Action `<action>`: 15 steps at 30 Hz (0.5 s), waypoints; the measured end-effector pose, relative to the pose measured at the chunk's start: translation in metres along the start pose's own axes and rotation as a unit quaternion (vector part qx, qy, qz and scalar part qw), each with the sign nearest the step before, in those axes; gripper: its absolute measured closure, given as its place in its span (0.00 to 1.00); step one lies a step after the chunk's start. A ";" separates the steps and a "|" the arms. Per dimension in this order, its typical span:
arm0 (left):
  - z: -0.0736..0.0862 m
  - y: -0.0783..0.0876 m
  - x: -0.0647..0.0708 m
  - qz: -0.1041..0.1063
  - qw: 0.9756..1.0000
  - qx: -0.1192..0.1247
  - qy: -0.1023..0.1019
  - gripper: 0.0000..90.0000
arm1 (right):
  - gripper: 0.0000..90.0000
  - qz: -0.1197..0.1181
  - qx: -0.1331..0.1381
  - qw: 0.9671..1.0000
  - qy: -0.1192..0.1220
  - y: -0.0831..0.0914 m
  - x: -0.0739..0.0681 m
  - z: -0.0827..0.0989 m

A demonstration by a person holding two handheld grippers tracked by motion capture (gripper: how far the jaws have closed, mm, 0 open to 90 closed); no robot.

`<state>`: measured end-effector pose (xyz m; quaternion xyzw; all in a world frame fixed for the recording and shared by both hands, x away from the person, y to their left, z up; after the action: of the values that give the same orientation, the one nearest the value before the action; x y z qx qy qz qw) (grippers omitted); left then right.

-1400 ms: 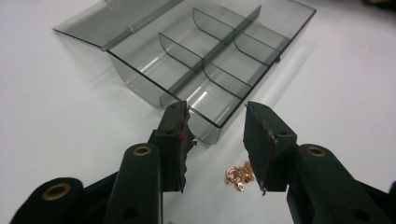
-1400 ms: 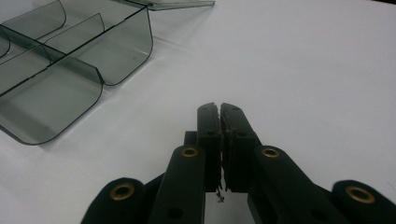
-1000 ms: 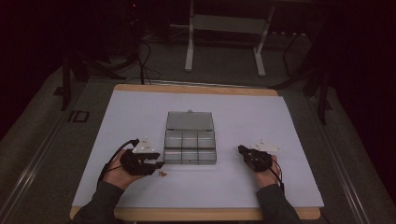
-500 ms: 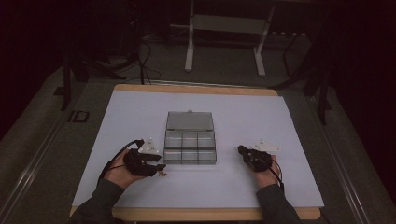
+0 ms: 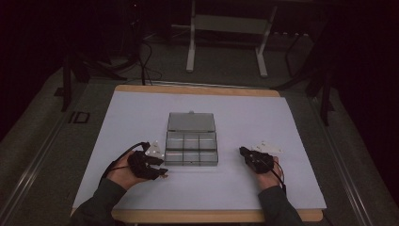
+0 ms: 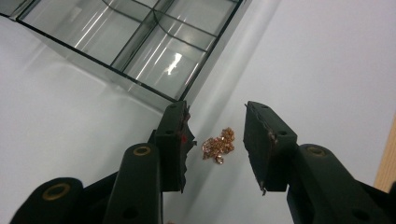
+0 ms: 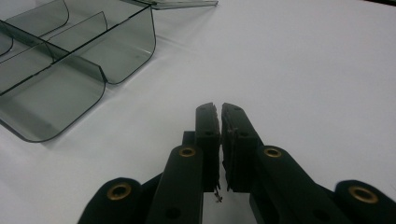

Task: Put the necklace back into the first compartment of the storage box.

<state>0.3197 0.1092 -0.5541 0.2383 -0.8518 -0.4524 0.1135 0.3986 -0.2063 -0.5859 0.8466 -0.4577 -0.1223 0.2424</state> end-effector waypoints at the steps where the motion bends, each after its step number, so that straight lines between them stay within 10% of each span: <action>1: 0.000 0.000 0.000 -0.001 1.000 -0.002 -0.001 0.67 | 0.95 0.000 0.000 1.000 0.000 0.000 0.000 0.000; 15: 0.000 0.003 -0.003 -0.004 0.999 -0.031 -0.028 0.67 | 0.95 0.000 -0.001 1.000 -0.003 0.000 0.000 0.000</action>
<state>0.3212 0.1118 -0.5518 0.2252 -0.8393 -0.4857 0.0947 0.3985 -0.2066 -0.5860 0.8460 -0.4583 -0.1252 0.2422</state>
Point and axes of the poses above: each handheld gripper's, and its own axes: y roughly backward along the jaws, z roughly out of its underside, x roughly to its right, the point moved 9 cm from there along -y, roughly forward along the jaws, and after that the axes turned 1 degree about x, right-handed, at the moved point
